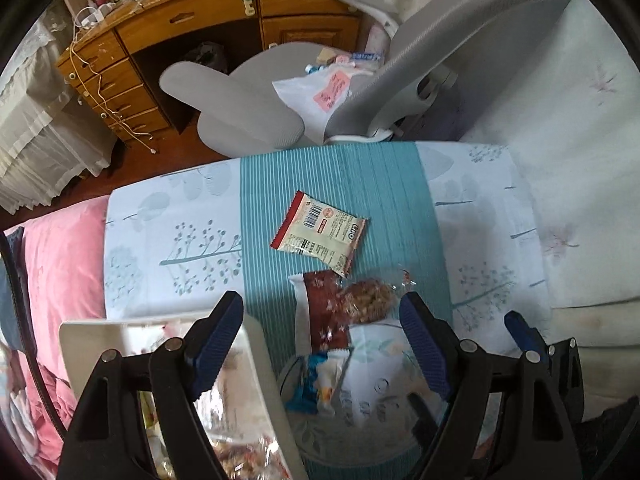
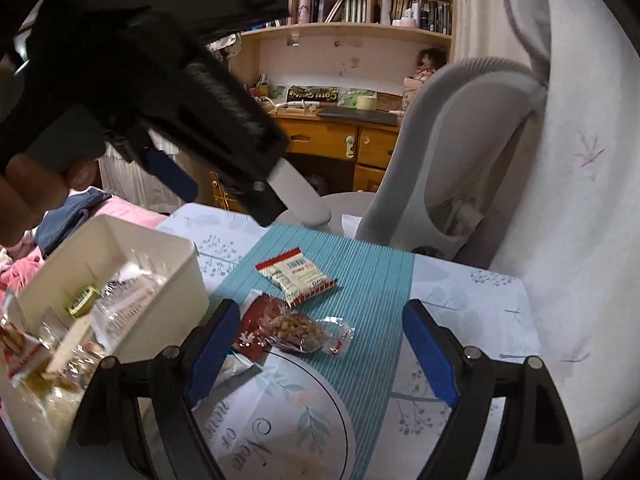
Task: Organize snacks
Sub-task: 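Withdraw both tools from the tray toward the LIPO packet and nut-cluster bag, then close left tool on red-edged LIPO packet while right tool grasps nut-cluster bag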
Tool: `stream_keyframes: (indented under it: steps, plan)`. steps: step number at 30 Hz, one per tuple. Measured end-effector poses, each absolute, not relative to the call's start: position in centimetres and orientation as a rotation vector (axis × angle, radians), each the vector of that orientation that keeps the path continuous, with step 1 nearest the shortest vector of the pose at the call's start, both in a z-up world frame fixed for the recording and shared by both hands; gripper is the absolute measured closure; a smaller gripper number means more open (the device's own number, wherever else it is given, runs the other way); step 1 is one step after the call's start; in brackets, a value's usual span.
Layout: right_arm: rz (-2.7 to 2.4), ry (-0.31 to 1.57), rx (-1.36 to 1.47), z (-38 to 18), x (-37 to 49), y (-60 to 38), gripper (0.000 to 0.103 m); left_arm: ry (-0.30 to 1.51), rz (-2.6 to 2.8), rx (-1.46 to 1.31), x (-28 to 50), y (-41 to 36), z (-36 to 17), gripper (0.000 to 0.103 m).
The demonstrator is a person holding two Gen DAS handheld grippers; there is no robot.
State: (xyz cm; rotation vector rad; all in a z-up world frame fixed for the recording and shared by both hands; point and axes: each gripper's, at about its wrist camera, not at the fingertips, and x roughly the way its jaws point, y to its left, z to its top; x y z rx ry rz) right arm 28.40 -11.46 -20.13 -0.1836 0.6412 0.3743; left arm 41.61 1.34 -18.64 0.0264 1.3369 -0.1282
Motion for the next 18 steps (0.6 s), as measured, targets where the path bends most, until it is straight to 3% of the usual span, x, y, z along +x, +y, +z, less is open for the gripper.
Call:
stream_keyframes:
  steps: [18]
  plan:
    - [0.4, 0.761, -0.15, -27.7, 32.1, -9.1, 0.019, 1.455, -0.034, 0.247, 47.8, -2.4, -28.8, 0.024]
